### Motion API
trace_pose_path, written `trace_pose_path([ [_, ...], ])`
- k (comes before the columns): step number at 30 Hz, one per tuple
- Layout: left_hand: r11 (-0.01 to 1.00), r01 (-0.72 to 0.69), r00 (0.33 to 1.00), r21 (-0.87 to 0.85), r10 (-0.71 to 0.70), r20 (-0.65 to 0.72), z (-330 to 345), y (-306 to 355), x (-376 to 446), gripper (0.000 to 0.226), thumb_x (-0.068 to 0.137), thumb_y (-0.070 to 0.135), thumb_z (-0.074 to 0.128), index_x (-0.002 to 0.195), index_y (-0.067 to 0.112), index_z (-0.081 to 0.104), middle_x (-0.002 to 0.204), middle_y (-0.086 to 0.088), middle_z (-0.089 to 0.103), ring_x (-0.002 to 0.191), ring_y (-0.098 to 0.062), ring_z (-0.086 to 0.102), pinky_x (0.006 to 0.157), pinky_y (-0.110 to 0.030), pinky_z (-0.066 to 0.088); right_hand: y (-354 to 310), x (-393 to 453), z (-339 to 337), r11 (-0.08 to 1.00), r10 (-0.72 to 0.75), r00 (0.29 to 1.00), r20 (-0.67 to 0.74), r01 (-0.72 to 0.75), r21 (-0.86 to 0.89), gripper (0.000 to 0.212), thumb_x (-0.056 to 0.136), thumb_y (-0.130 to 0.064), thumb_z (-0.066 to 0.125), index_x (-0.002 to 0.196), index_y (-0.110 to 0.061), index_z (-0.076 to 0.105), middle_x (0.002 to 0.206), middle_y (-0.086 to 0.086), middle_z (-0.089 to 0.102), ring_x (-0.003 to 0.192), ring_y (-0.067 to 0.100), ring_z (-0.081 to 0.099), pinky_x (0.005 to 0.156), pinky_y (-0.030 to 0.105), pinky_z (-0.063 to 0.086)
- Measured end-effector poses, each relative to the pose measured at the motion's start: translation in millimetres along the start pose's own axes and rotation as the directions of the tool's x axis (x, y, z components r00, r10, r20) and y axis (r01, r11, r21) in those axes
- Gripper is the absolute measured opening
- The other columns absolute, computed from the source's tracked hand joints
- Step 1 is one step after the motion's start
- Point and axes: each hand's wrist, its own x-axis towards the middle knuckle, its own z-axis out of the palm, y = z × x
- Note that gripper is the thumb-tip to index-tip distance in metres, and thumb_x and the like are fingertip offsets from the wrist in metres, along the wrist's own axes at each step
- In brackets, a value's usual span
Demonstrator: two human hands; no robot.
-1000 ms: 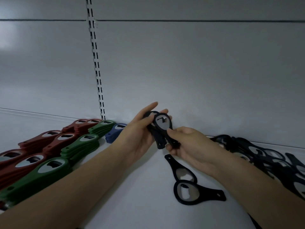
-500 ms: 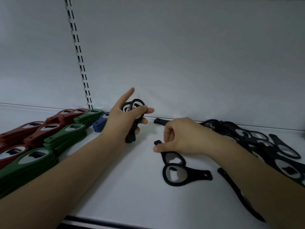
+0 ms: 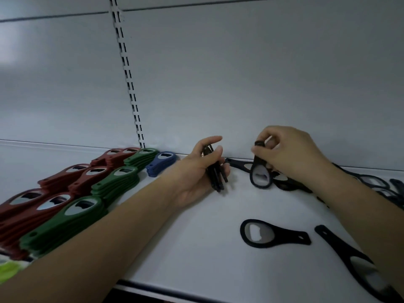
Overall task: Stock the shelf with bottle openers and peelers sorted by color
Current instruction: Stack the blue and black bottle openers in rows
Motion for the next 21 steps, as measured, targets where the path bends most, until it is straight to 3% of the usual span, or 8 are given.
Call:
trace_pose_path([
  [3,0.994,0.066,0.996,-0.088,-0.070,-0.050,-1.0,2.9,0.8,0.027,0.103,0.018,0.048,0.127,0.012,0.057,0.116,-0.028,0.050,0.089,-0.038,0.067,0.074,-0.040,0.062,-7.2,-4.0,-1.7,0.972,-0.013,0.981,-0.194,0.057,0.226,0.006,0.091,-0.019,0.069,0.086,-0.018,0.065,0.077,-0.002,0.071,0.059,0.003,0.070,0.066,0.024,0.059],
  [5,0.978,0.136,0.988,-0.156,-0.145,-0.050,-1.1,4.8,0.3,0.035,0.103,0.029,0.046,0.131,0.008,0.053,0.122,-0.033,0.052,0.092,-0.045,0.068,0.076,-0.048,0.060,-13.8,-7.1,0.4,0.939,-0.064,0.976,-0.209,0.130,0.318,0.008,0.090,-0.016,0.070,0.085,-0.017,0.064,0.080,-0.002,0.072,0.066,0.006,0.073,0.072,0.028,0.060],
  [8,0.971,0.174,0.985,-0.161,-0.174,0.019,-2.8,7.0,-1.2,0.048,0.102,0.040,0.046,0.128,0.000,0.052,0.115,-0.032,0.064,0.094,-0.040,0.070,0.077,-0.047,0.061,-21.3,-13.4,9.9,0.938,-0.220,0.974,0.044,0.199,0.283,0.009,0.086,-0.029,0.074,0.082,-0.024,0.068,0.082,-0.009,0.073,0.080,0.001,0.071,0.078,0.019,0.053],
  [10,0.978,0.153,0.988,-0.139,-0.155,-0.001,-2.8,7.9,-2.6,0.037,0.103,0.027,0.050,0.124,-0.003,0.053,0.101,-0.024,0.070,0.078,-0.030,0.073,0.061,-0.037,0.062,-23.6,-18.2,14.5,0.942,-0.308,0.934,0.179,0.273,0.196,0.015,0.088,-0.043,0.066,0.083,-0.030,0.070,0.085,-0.016,0.073,0.088,-0.002,0.066,0.081,0.017,0.049],
  [13,0.995,0.043,0.991,-0.085,-0.053,-0.121,-7.7,8.1,0.3,0.034,0.099,0.005,0.050,0.133,0.008,0.053,0.090,-0.017,0.066,0.059,-0.022,0.066,0.042,-0.022,0.046,-27.1,-17.6,5.5,0.941,-0.333,0.919,0.210,0.310,0.137,0.015,0.085,-0.048,0.068,0.082,-0.033,0.070,0.084,-0.015,0.069,0.075,0.001,0.059,0.072,0.022,0.049],
  [14,0.999,0.012,0.991,-0.041,-0.017,-0.135,-8.7,8.4,1.6,0.034,0.098,0.003,0.050,0.131,0.010,0.055,0.089,-0.016,0.066,0.057,-0.021,0.062,0.040,-0.020,0.042,-27.9,-16.8,-0.7,0.950,-0.312,0.900,0.305,0.294,0.105,0.015,0.082,-0.048,0.072,0.082,-0.033,0.070,0.083,-0.014,0.069,0.068,0.001,0.056,0.068,0.022,0.048],
  [18,0.996,-0.028,0.995,0.086,0.036,-0.096,-9.1,5.4,4.2,0.028,0.095,0.005,0.058,0.121,0.015,0.059,0.097,-0.015,0.058,0.064,-0.018,0.057,0.046,-0.023,0.043,-30.6,-22.4,-17.4,0.938,-0.016,0.595,0.803,0.287,-0.195,0.043,0.063,-0.061,0.082,0.097,-0.042,0.064,0.093,-0.027,0.065,0.069,-0.008,0.057,0.067,0.017,0.045],
  [21,0.997,0.002,0.999,0.077,0.002,-0.054,-8.0,3.8,3.9,0.037,0.094,0.001,0.056,0.128,0.014,0.056,0.093,-0.014,0.053,0.071,-0.021,0.057,0.059,-0.030,0.051,-28.6,-27.0,-8.6,0.885,0.045,0.560,0.827,0.362,-0.293,0.048,0.062,-0.060,0.084,0.097,-0.042,0.058,0.093,-0.024,0.066,0.067,-0.011,0.056,0.062,0.015,0.040],
])
